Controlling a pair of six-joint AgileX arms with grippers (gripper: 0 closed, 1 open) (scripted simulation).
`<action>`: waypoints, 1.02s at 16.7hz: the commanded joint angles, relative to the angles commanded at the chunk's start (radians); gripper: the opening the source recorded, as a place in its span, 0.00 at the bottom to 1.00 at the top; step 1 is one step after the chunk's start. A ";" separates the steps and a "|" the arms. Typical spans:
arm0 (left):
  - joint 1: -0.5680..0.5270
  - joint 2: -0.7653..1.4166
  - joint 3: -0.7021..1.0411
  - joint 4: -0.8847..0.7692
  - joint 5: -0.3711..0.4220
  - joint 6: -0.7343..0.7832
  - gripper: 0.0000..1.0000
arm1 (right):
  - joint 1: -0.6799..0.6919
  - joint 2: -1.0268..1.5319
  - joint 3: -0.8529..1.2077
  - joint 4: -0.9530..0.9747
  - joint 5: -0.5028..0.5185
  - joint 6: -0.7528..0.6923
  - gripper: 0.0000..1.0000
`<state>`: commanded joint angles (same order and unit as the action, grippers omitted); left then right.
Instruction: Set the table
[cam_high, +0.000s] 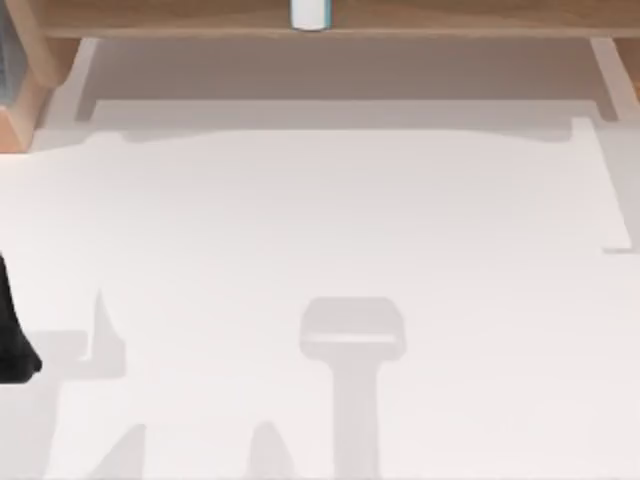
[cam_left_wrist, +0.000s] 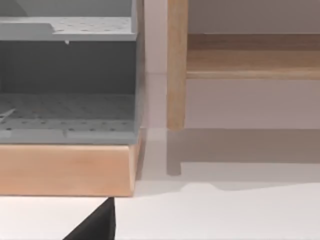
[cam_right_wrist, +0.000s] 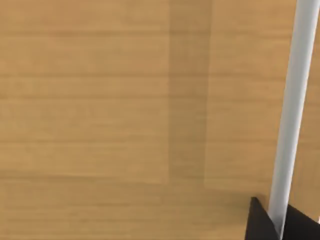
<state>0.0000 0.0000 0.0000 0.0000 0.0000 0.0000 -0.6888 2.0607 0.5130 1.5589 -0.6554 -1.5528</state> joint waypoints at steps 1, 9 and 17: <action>0.000 0.000 0.000 0.000 0.000 0.000 1.00 | 0.000 0.000 0.000 0.000 0.000 0.000 0.00; 0.000 0.000 0.000 0.000 0.000 0.000 1.00 | 0.065 0.049 0.128 -0.084 0.072 0.004 0.00; 0.000 0.000 0.000 0.000 0.000 0.000 1.00 | 0.110 0.083 0.218 -0.144 0.118 0.002 0.00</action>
<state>0.0000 0.0000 0.0000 0.0000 0.0000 0.0000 -0.5786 2.1441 0.7309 1.4145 -0.5371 -1.5506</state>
